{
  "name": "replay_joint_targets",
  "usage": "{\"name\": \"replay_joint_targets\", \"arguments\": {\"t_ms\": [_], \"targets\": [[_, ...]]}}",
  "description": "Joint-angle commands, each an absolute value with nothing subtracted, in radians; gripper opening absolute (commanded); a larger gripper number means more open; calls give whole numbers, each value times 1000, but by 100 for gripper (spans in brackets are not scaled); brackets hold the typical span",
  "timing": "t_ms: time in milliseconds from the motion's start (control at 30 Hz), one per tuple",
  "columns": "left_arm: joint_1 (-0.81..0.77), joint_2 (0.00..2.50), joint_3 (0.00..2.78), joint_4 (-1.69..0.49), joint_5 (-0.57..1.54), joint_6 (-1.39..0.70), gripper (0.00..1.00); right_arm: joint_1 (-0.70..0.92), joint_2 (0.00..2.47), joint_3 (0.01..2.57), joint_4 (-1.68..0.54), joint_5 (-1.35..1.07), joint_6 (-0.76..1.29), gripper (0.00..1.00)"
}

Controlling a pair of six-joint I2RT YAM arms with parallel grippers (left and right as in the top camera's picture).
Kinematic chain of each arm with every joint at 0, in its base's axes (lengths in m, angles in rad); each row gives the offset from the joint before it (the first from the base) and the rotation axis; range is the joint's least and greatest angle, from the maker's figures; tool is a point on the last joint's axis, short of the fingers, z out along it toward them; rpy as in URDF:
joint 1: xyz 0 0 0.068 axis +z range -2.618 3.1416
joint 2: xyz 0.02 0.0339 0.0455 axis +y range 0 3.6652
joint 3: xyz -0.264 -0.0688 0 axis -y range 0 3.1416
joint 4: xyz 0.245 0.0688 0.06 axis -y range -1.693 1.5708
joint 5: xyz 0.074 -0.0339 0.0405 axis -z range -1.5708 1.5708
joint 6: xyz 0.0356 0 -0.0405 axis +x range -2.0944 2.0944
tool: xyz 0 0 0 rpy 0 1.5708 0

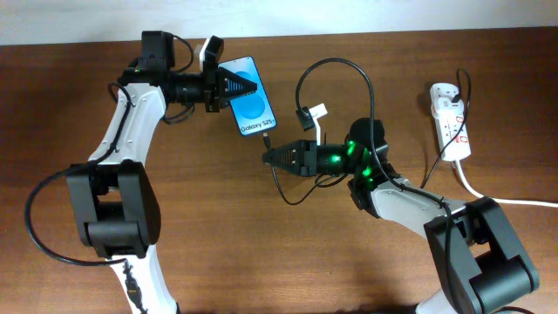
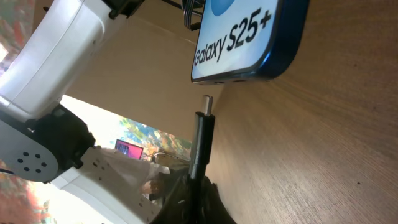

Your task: Plug charger to phone and switch on socket

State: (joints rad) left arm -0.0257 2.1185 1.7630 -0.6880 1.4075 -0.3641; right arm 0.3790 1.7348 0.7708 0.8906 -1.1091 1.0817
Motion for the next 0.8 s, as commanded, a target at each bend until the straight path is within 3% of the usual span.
{"name": "replay_joint_targets", "arguments": {"t_ms": [0,767], "targets": [[-37,2095,1768,-683,1452,-379,0,373,1736,784,894,-1113,1079,4],[-50,2095,1768,-682,1433,-381,0,373,1736,784,867,-1111,1078,4]]}}
